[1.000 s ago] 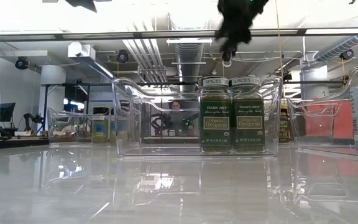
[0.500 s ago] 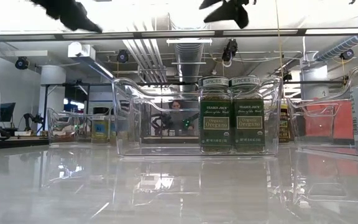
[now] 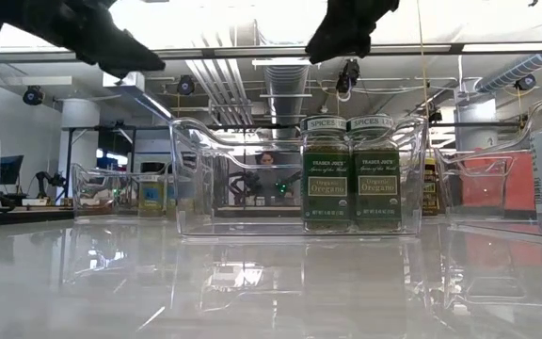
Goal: Sort spices by type
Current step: Return to Home Position
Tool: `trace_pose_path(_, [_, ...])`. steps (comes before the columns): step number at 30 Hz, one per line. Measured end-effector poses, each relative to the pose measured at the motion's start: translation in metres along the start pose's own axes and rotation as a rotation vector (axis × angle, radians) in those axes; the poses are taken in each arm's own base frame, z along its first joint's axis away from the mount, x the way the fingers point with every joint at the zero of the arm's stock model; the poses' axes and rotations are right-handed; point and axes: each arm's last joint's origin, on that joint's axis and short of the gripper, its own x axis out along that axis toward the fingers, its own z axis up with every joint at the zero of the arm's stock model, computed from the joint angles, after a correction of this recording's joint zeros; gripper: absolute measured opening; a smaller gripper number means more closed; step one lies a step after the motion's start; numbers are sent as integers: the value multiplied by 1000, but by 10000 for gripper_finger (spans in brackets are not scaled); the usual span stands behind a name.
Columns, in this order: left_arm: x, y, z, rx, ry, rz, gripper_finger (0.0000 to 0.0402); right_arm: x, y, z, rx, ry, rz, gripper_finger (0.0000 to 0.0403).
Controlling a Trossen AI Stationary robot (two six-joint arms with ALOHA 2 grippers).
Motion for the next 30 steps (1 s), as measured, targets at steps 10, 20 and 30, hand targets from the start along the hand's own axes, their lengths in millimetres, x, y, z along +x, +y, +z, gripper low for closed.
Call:
trace_pose_path(10, [-28,4,-24,-16,-154,-33,103,-21,19,-36,-157,-193,72,167])
trace_pose_path(20, [-57,11,-56,-80,-382,39,103,-24,15,-86,-2,-519,98,167])
trace_pose_path(30, [-58,9,-69,-126,-482,-25,103,-18,12,-128,120,-678,123,169])
